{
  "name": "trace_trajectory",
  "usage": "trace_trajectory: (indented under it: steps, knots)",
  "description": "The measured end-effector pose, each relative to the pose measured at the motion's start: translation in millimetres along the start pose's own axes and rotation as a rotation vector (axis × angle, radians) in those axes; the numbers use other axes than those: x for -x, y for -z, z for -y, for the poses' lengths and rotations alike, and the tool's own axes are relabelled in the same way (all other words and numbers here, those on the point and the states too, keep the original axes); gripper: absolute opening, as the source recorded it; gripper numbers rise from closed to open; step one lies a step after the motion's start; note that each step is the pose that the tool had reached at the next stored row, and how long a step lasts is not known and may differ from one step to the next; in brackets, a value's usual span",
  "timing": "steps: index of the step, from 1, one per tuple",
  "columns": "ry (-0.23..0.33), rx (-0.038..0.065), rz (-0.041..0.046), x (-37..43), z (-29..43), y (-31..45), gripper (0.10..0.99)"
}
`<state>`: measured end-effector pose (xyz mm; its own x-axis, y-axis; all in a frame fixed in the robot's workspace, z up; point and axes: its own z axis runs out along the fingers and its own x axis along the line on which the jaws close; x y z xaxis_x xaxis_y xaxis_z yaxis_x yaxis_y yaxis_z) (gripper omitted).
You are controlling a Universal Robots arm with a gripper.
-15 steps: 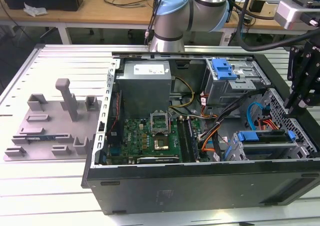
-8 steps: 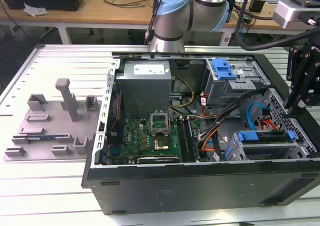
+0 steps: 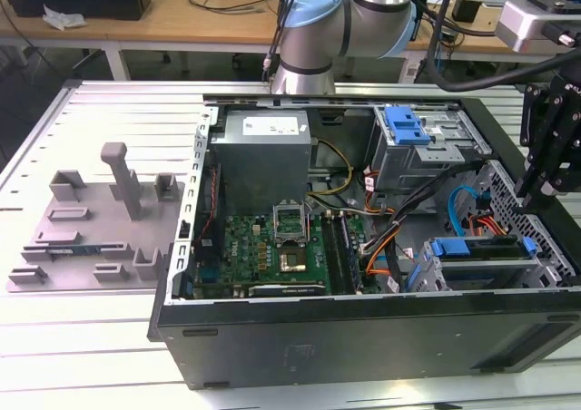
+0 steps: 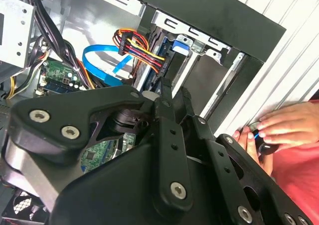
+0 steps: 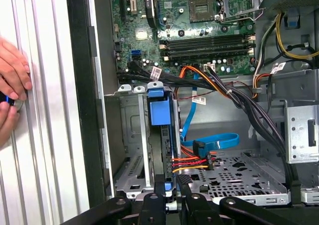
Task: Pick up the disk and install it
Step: 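Insert the second disk wire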
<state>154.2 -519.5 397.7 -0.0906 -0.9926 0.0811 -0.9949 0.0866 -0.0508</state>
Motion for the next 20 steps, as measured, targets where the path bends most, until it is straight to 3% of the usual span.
trace_trajectory:
  steps: [6,10,11,13,20]
  knots:
    - [0.0,0.0,-0.0008,0.4,0.0,0.0,0.314]
    - [0.0,-0.001,-0.0062,12.6,-1.1,0.9,0.314]
    - [0.0,-0.001,-0.0089,16.2,-1.5,1.0,0.314]
    - [0.001,-0.001,-0.0297,24.2,-6.7,-3.4,0.314]
    - [0.003,0.009,-0.0373,26.6,-11.2,-11.3,0.314]
